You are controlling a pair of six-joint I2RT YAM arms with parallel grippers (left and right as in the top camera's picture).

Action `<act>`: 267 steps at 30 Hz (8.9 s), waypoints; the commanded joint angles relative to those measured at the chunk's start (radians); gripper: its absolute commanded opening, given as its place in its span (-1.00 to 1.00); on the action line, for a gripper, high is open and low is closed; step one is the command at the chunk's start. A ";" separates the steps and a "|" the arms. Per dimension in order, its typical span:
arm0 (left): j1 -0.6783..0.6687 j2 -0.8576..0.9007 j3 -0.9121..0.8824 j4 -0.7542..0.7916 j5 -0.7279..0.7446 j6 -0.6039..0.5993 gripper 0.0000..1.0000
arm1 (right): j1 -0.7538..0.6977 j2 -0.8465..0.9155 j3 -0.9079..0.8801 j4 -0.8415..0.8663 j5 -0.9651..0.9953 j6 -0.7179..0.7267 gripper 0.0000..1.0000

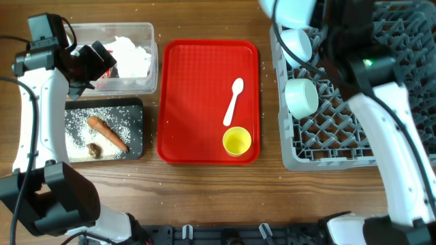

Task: Sort waste into correct bins and load items into the dishwasher rack
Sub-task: 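Carry the plate right and stand it upright in the dish rack, then reach the right gripper to the white spoon and grasp it, then carry the spoon right and drop it into the dish rack, then reach the left gripper to the yellow cup and grasp it, then hand the yellow cup from the left gripper to the right gripper, then lower the yellow cup into the dish rack and open the right gripper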

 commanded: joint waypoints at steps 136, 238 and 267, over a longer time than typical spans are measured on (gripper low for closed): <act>0.004 -0.012 0.001 0.000 -0.006 -0.003 1.00 | -0.465 -0.048 -0.447 -0.369 -0.485 0.576 -0.53; -0.433 0.192 0.225 0.114 1.263 0.323 0.15 | -0.164 -0.009 -0.356 0.456 -1.972 0.065 -0.17; -0.433 0.194 0.177 0.048 0.303 0.323 0.37 | -0.453 0.152 -0.160 -0.781 -0.604 0.037 0.18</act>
